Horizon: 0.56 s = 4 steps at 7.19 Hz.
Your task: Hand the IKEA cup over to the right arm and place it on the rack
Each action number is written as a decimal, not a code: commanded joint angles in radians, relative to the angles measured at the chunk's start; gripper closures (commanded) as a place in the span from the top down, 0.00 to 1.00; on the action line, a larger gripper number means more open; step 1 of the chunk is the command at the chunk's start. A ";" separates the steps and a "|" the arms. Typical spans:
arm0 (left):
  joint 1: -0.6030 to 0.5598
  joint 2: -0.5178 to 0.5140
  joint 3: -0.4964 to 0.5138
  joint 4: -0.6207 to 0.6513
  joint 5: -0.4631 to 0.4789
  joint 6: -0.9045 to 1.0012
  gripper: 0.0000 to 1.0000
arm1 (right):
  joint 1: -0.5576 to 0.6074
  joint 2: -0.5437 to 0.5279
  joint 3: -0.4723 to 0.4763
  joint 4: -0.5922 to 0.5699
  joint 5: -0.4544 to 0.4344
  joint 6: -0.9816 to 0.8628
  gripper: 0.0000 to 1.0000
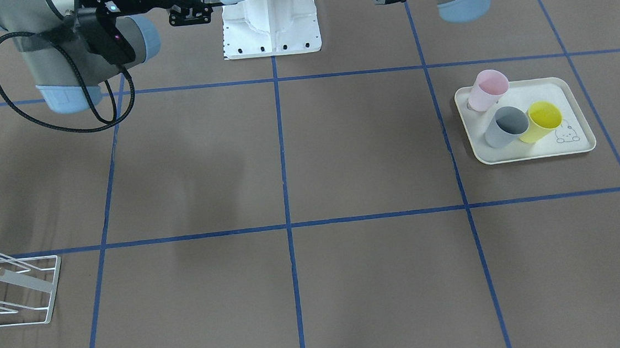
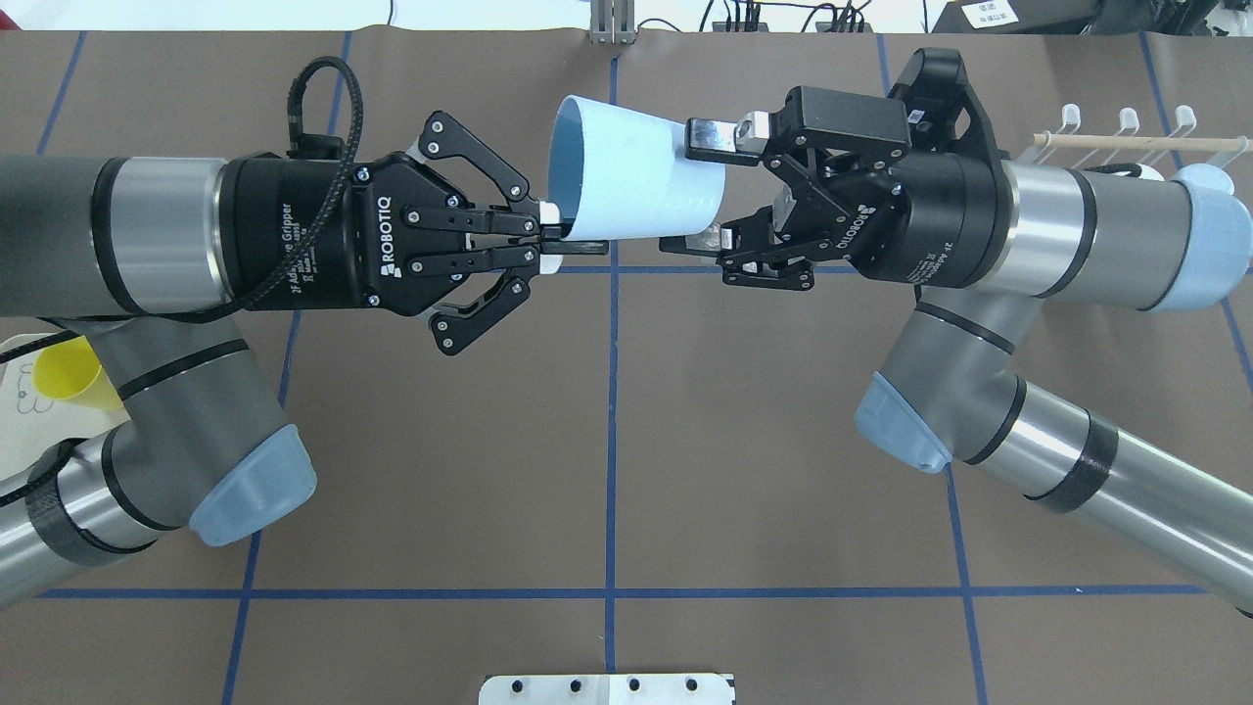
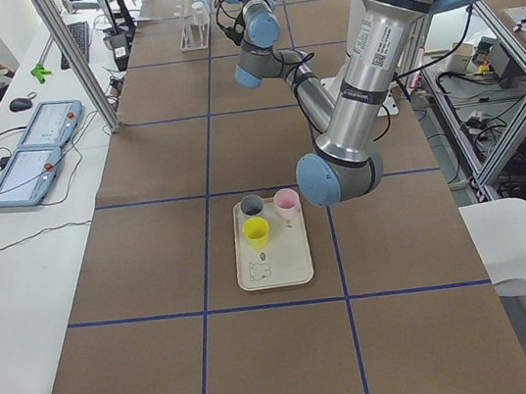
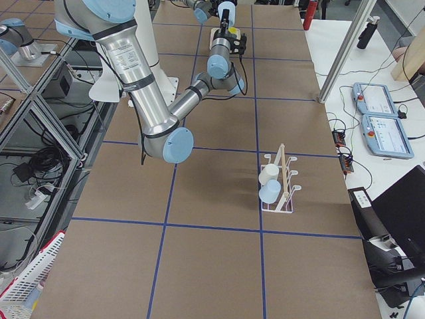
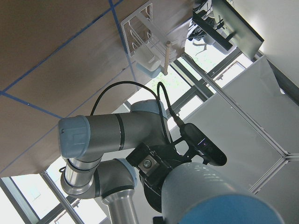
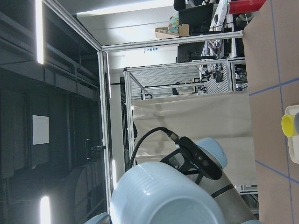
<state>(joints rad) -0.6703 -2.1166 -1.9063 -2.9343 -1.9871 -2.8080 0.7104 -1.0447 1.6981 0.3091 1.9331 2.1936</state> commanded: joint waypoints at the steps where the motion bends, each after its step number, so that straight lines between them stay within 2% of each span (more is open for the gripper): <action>1: 0.003 0.000 0.001 0.001 0.001 -0.001 0.00 | 0.000 -0.002 0.000 0.001 0.000 0.000 0.76; 2: 0.006 0.000 0.001 0.000 0.001 -0.001 0.00 | 0.000 -0.002 0.000 0.001 0.000 0.000 0.72; 4: 0.006 0.001 0.001 0.000 0.001 0.002 0.00 | 0.000 -0.002 0.000 0.008 0.000 0.000 0.53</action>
<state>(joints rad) -0.6650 -2.1168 -1.9054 -2.9345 -1.9865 -2.8081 0.7102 -1.0464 1.6979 0.3122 1.9329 2.1936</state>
